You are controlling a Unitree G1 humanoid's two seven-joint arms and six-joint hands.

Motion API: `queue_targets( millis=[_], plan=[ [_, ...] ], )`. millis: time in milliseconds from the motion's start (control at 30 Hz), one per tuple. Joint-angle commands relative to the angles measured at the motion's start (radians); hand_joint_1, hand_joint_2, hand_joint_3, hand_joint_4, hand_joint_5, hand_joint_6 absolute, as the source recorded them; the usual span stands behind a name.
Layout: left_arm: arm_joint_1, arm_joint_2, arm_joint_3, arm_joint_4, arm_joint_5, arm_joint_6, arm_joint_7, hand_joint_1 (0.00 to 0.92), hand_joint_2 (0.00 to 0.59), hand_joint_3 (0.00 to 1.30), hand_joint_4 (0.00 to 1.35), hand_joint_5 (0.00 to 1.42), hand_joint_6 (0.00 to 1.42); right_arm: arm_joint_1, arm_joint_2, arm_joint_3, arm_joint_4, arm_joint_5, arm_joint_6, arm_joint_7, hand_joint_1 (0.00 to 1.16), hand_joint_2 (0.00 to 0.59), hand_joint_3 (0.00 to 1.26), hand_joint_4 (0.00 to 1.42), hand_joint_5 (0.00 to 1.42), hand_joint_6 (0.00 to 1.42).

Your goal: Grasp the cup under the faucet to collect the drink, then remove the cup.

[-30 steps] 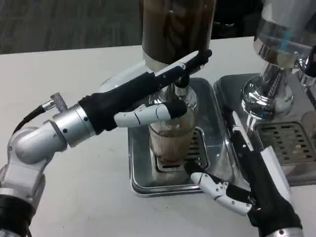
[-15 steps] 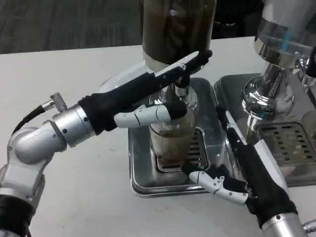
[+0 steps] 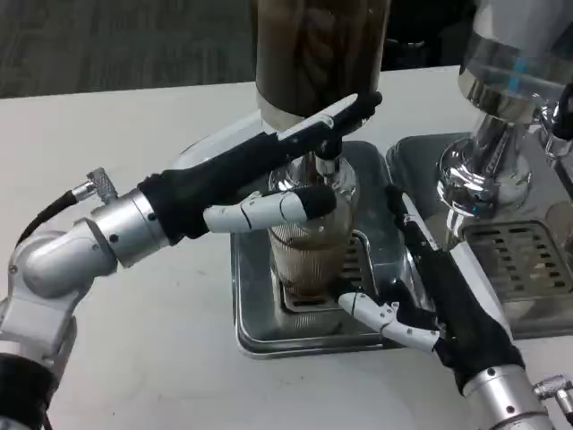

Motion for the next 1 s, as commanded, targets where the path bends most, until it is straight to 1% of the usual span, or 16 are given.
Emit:
queue_targets(
  millis=[33,233,533,1000],
  plan=[
    [0.025,0.020,-0.027,0.020,0.060,0.025,-0.027,0.000,0.137,0.00,0.00,0.00,0.00,-0.038,0.012,-0.006,0.037,0.017,-0.002,-0.001,0.73,0.212,0.00,0.00,0.00,0.00],
    [0.026,0.024,-0.025,0.021,0.058,0.025,-0.028,0.000,0.137,0.00,0.00,0.00,0.00,-0.089,0.016,-0.004,0.088,0.034,-0.006,0.014,0.73,0.213,0.00,0.00,0.00,0.00],
    [0.031,0.025,-0.026,0.015,0.058,0.028,-0.026,0.000,0.137,0.00,0.00,0.00,0.00,-0.139,0.018,-0.002,0.129,0.050,-0.011,0.033,0.72,0.220,0.00,0.00,0.00,0.00],
    [0.037,0.026,-0.024,0.007,0.053,0.035,-0.026,0.000,0.142,0.00,0.00,0.00,0.00,-0.178,0.022,-0.003,0.174,0.067,-0.015,0.046,0.71,0.217,0.00,0.00,0.00,0.00]
  ],
)
